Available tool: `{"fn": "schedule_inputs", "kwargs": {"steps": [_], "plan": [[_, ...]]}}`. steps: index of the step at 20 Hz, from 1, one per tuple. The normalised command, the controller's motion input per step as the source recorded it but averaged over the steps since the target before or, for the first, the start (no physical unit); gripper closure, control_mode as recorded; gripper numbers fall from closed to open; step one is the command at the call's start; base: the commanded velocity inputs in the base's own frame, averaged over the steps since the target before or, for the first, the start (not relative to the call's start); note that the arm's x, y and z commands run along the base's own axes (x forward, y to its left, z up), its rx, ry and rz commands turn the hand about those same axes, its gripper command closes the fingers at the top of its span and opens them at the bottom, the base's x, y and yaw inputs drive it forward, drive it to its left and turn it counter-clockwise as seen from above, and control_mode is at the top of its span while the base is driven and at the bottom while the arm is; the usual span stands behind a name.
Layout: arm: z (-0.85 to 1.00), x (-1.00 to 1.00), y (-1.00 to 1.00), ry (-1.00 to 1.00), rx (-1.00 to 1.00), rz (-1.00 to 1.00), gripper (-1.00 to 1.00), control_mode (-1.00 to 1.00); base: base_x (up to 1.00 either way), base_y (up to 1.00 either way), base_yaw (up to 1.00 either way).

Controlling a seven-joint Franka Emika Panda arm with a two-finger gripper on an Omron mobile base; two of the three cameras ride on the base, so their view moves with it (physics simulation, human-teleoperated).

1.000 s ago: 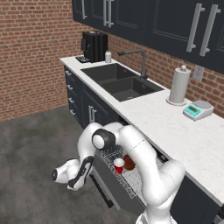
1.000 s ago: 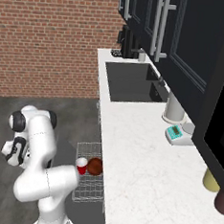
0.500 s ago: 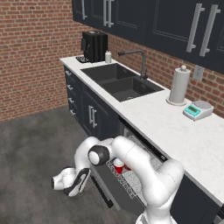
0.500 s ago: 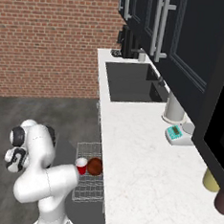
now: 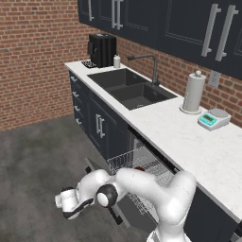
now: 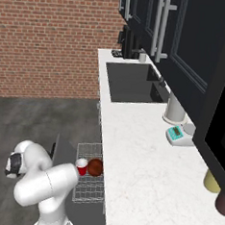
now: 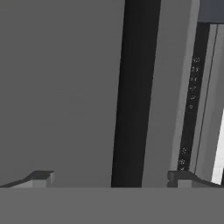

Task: Pick up the cup and bowl from the counter, place them in the dishwasher, and close the dishwasher door.

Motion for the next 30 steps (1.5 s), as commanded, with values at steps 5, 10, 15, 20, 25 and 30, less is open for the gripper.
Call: {"fn": "schedule_inputs", "kwargs": {"steps": [5,10,15,20,25,30], "plan": [[-0.7,0.38,-0.64,0.01,-0.1,0.0,-1.0,-1.0,0.0,0.0,0.0],[-0.53,0.13,-0.83,0.0,-0.03,0.0,-1.0,-1.0,0.0,0.0,0.0],[-0.13,0.0,-1.0,-0.02,0.0,0.01,-1.0,-1.0,0.0,0.0,0.0],[-0.07,0.03,-1.0,-0.17,-0.13,0.01,-1.0,-1.0,0.0,0.0,0.0],[-0.28,0.18,-1.0,-0.2,-0.3,0.01,-1.0,-1.0,0.0,0.0,0.0],[-0.44,0.13,-0.99,-0.36,-0.38,0.0,-1.0,-1.0,0.0,0.0,0.0]]}}
